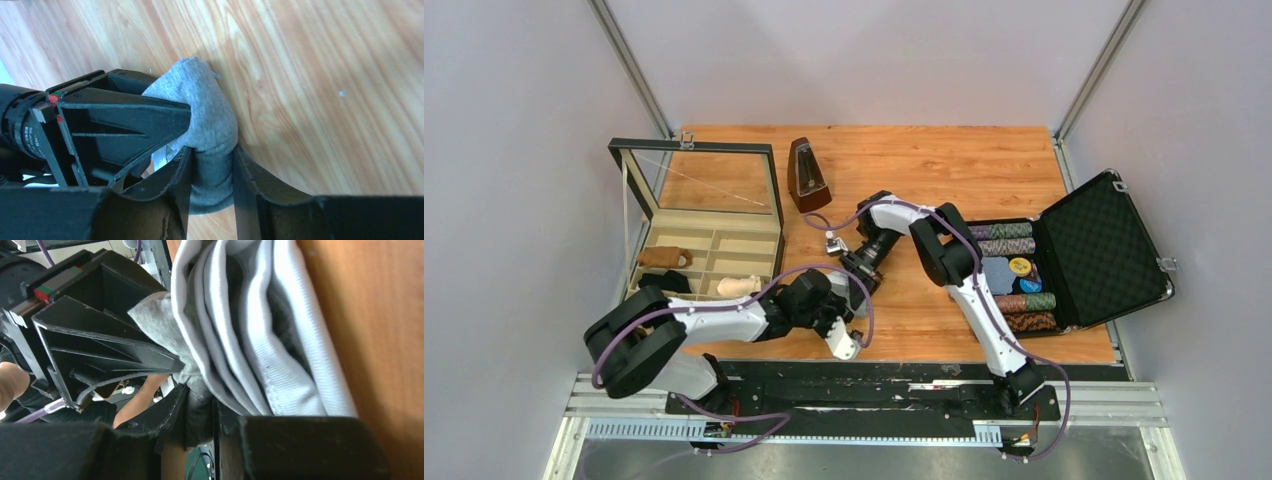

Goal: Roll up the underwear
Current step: Roll the underwear to the center of the board.

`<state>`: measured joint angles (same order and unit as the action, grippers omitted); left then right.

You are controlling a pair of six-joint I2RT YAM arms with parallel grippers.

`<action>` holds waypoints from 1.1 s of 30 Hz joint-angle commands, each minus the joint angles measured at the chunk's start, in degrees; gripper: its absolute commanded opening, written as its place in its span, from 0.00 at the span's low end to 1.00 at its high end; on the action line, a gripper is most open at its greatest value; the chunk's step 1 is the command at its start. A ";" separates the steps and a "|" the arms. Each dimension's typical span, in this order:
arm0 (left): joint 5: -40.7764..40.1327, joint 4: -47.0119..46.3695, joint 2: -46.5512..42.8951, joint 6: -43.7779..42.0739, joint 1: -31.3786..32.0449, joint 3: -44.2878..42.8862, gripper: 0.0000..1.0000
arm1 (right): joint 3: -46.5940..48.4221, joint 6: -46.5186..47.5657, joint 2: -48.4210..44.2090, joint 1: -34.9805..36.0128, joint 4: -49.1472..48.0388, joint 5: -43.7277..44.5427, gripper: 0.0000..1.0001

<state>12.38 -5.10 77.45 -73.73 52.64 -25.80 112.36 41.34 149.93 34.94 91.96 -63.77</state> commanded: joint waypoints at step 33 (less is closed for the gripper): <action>47.03 23.64 27.62 33.66 -7.83 -29.65 0.00 | -82.68 19.62 -87.98 -5.57 -76.83 14.87 0.84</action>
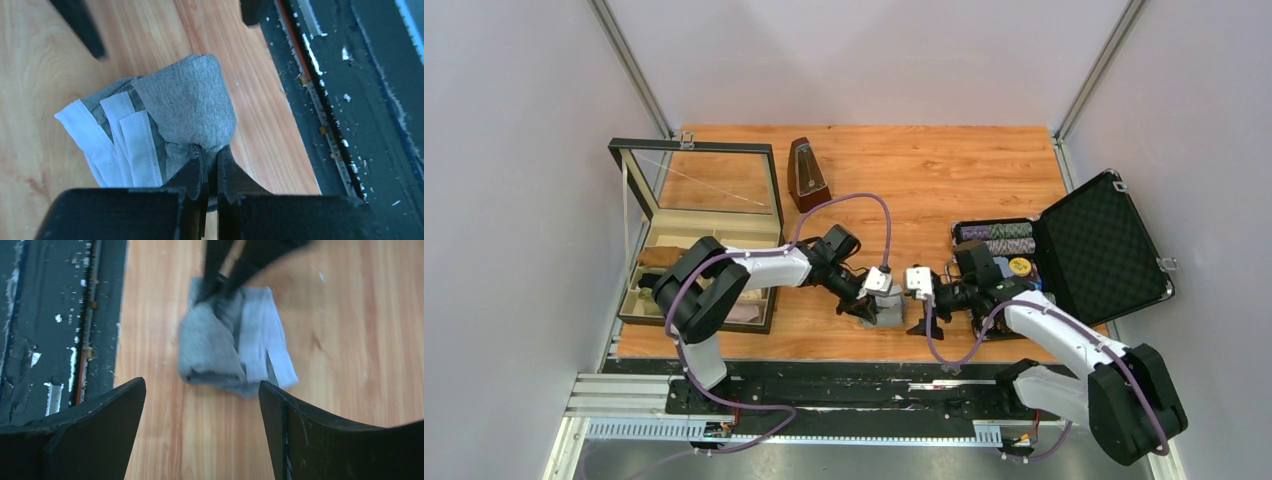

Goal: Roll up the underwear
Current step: Roll the underwear to the center of the board.

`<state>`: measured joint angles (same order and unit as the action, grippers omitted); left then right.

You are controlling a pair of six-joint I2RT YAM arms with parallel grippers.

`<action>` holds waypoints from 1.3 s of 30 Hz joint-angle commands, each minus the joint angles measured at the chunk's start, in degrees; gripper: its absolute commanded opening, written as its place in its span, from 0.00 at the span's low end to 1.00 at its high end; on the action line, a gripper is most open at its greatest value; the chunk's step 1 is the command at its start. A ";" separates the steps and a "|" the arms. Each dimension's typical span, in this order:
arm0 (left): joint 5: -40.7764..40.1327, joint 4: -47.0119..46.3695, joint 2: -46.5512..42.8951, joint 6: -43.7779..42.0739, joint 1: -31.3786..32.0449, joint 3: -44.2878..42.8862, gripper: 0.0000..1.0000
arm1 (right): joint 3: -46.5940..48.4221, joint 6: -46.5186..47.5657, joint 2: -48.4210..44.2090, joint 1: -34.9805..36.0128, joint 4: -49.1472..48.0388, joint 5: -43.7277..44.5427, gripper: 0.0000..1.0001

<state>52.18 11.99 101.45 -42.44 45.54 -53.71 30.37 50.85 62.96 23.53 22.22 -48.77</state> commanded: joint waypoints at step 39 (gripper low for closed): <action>-12.40 -4.34 -13.28 18.30 -12.18 -2.34 0.52 | 35.33 -15.00 49.85 1.17 26.33 -7.88 0.00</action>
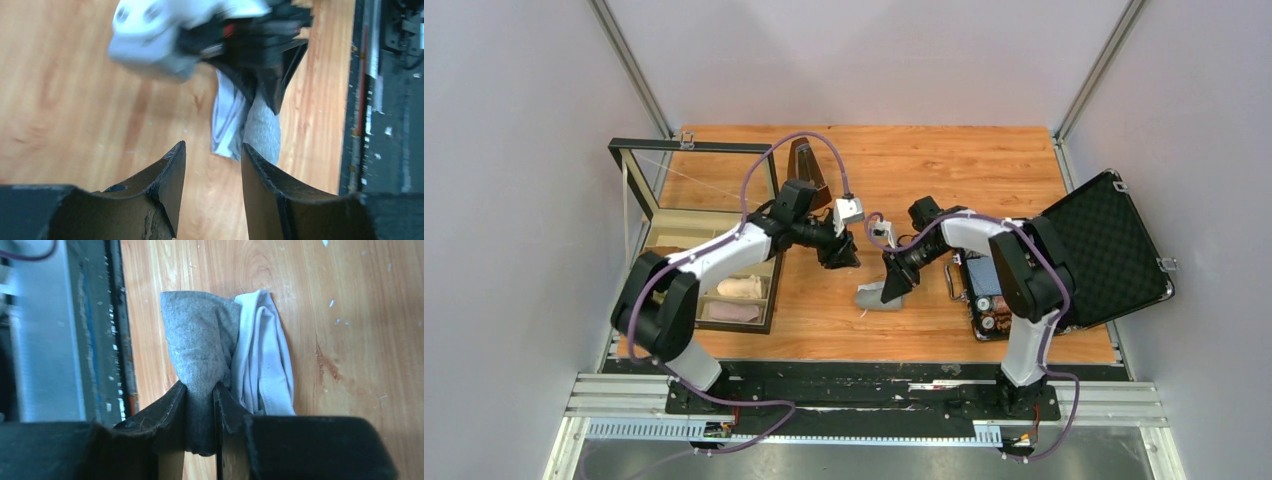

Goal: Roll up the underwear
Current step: Roll the underwear to the center of the board.

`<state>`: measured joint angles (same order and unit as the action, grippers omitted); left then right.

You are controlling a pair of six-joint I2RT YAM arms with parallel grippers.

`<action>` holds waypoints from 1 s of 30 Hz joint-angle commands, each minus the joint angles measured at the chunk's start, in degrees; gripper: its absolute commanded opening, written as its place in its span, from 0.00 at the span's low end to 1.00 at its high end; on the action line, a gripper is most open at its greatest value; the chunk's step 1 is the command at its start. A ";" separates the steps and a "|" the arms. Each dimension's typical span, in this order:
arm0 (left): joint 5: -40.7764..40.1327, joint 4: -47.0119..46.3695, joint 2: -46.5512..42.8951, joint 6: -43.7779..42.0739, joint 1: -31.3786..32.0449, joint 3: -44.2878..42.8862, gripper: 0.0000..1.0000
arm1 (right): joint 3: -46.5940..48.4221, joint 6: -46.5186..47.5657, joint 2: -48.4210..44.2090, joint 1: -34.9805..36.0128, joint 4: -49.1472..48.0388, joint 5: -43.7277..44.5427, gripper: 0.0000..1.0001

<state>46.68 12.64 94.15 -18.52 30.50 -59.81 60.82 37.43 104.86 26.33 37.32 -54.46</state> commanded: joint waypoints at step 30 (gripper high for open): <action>-1.93 -10.99 -3.11 -59.35 14.85 15.74 0.64 | 11.79 -20.47 23.64 -7.14 10.56 0.05 0.00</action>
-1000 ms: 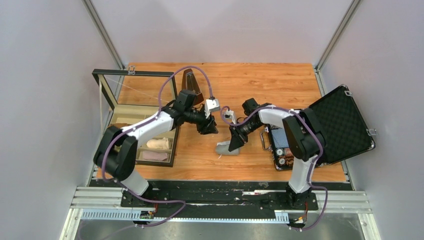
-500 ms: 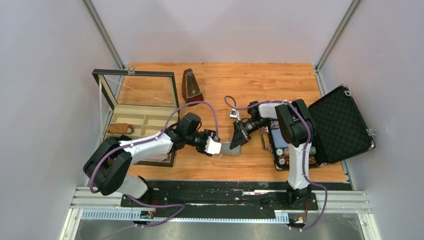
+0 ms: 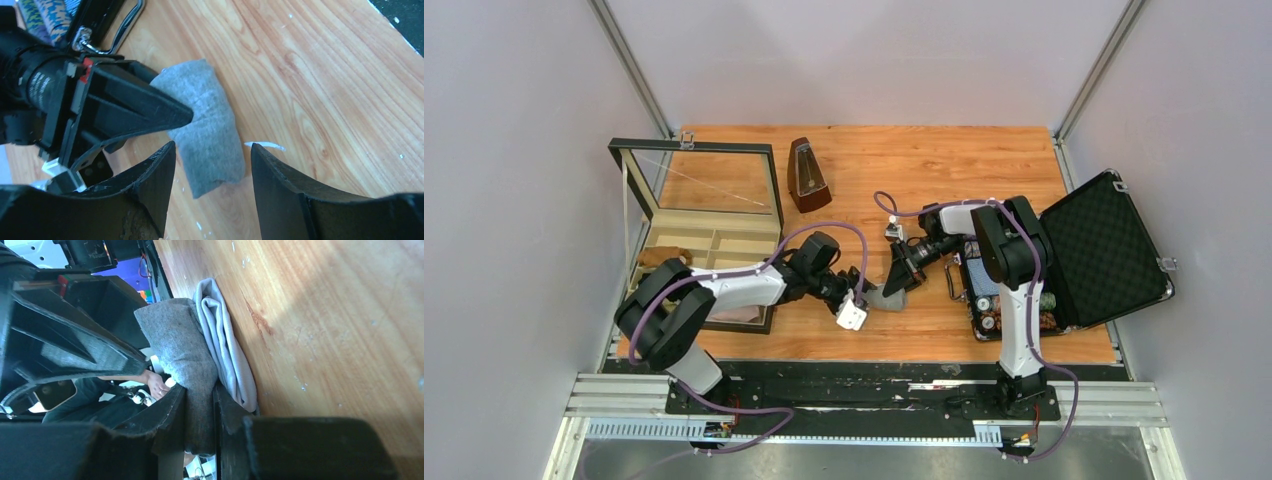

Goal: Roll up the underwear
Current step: Roll the underwear to the center of the board.

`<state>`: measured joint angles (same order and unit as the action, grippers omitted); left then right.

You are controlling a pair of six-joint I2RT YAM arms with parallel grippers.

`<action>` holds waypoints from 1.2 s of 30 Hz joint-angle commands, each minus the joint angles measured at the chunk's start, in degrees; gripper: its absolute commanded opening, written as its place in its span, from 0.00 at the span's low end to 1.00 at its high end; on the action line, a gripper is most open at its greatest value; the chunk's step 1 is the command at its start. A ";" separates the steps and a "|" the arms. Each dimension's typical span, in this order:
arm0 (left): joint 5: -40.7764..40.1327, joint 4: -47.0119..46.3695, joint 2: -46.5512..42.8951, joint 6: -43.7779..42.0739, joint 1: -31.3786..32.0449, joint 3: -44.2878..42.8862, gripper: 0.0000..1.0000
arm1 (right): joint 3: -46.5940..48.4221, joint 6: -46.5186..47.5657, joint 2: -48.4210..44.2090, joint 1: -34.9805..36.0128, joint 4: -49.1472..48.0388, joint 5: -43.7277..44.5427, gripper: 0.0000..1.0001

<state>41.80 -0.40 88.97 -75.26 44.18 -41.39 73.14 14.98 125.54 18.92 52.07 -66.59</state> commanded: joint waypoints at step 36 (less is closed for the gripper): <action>-19.05 30.81 23.54 -25.32 7.41 -16.84 0.12 | 4.33 6.41 -15.16 -4.27 -5.92 17.56 1.00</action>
<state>26.48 5.34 104.95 -96.25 51.03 -55.86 74.41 13.78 118.76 16.40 55.37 -61.34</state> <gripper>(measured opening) 0.247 0.981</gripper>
